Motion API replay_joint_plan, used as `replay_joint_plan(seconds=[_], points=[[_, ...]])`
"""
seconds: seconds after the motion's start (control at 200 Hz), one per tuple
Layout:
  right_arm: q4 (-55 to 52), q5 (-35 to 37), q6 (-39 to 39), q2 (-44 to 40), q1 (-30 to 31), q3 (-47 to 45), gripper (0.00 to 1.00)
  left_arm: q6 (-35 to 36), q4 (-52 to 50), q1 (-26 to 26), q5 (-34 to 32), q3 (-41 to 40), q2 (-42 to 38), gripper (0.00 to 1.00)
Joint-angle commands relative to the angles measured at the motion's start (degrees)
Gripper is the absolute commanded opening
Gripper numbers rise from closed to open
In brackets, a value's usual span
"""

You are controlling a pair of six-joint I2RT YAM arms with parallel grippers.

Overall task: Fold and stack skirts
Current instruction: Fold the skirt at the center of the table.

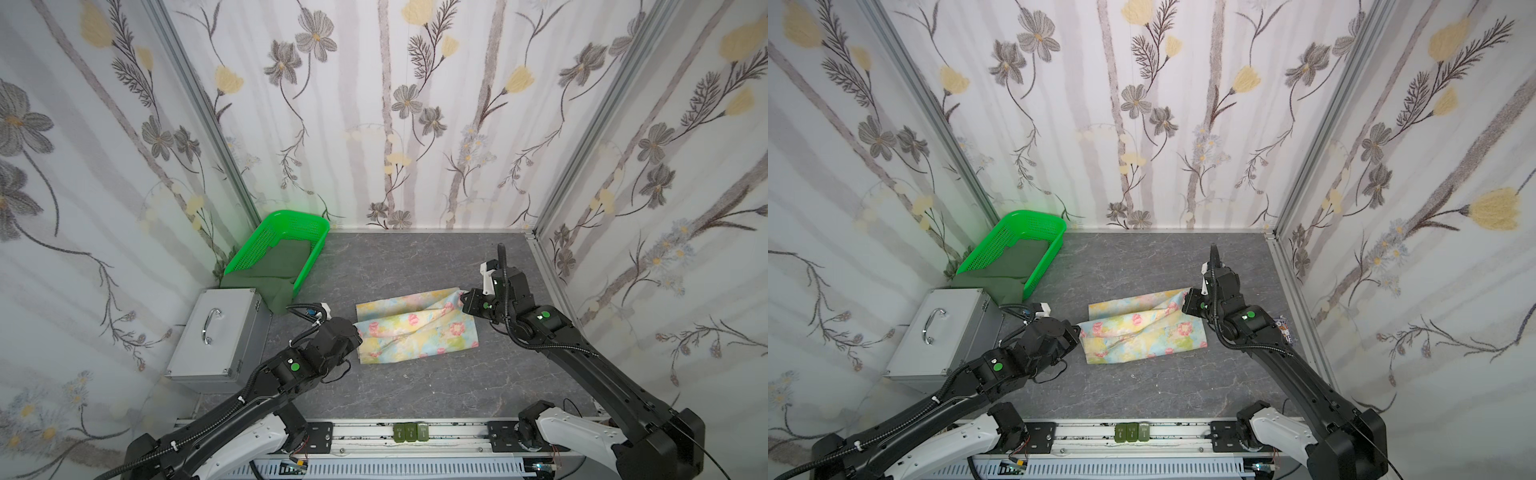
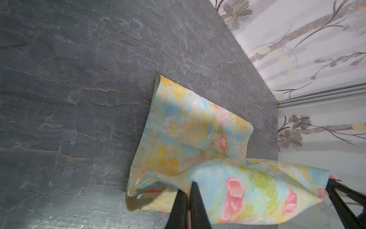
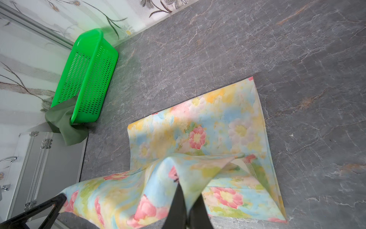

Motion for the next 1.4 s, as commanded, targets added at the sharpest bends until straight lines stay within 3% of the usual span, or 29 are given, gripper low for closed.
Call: replay_joint_plan(seconds=[0.0, 0.22, 0.455, 1.304, 1.379, 1.399], points=[[5.5, -2.1, -1.2, 3.2, -1.4, 1.2, 0.00, 4.2, 5.6, 4.1, 3.6, 0.5, 3.3, 0.00], [7.2, -2.9, -2.4, 9.3, -3.8, 3.5, 0.00, 10.7, 10.7, 10.3, 8.4, 4.6, 14.0, 0.00], [7.7, -2.7, -2.9, 13.2, -6.2, 4.4, 0.00, 13.8, 14.4, 12.9, 12.7, 8.2, 23.5, 0.00], [10.0, -2.7, -2.4, 20.9, -8.3, 5.3, 0.00, 15.2, 20.6, 19.4, 18.2, 7.5, 34.7, 0.00], [10.7, -2.7, -2.2, 21.8, -8.4, 5.7, 0.05, 15.2, 20.7, 19.9, 18.0, 7.7, 34.9, 0.00], [11.0, -2.8, -2.2, 22.1, -8.5, 5.7, 0.08, 15.2, 20.8, 20.0, 17.9, 7.8, 34.9, 0.09]])
